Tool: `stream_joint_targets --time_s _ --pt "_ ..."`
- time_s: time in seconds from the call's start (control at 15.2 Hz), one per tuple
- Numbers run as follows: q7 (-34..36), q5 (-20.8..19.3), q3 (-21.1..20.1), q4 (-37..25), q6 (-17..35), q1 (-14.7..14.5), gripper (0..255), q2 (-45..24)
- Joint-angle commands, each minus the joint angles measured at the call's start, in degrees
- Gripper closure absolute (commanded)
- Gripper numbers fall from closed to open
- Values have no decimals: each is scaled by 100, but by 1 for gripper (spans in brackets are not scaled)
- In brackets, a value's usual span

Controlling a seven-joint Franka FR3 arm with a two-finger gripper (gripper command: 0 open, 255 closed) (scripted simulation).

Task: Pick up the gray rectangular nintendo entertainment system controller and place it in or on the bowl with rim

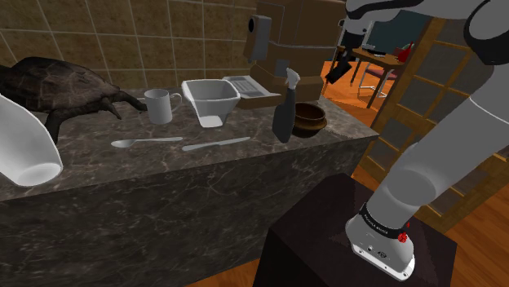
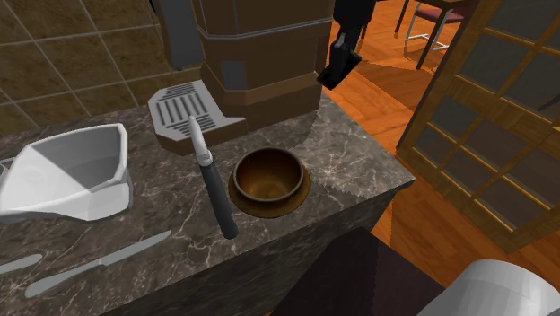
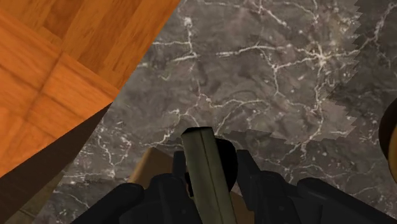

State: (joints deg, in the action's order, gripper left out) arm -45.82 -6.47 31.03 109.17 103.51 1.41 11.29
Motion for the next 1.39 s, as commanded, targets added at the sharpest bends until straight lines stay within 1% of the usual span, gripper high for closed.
stream_joint_targets --time_s 0.0,0.26,0.59,0.99,1.25,1.32 --pt "351 -159 -222 361 36 -64 255 351" --pt "996 -333 -687 954 14 -157 255 942" --pt "1745 -362 -1268 1549 -48 -282 255 1530" --pt "2601 -201 -1960 2058 -137 -496 255 2034" --pt "3161 -13 -2421 2272 -187 -678 255 2245" --pt "3367 67 -2592 2326 -202 -750 255 2295"
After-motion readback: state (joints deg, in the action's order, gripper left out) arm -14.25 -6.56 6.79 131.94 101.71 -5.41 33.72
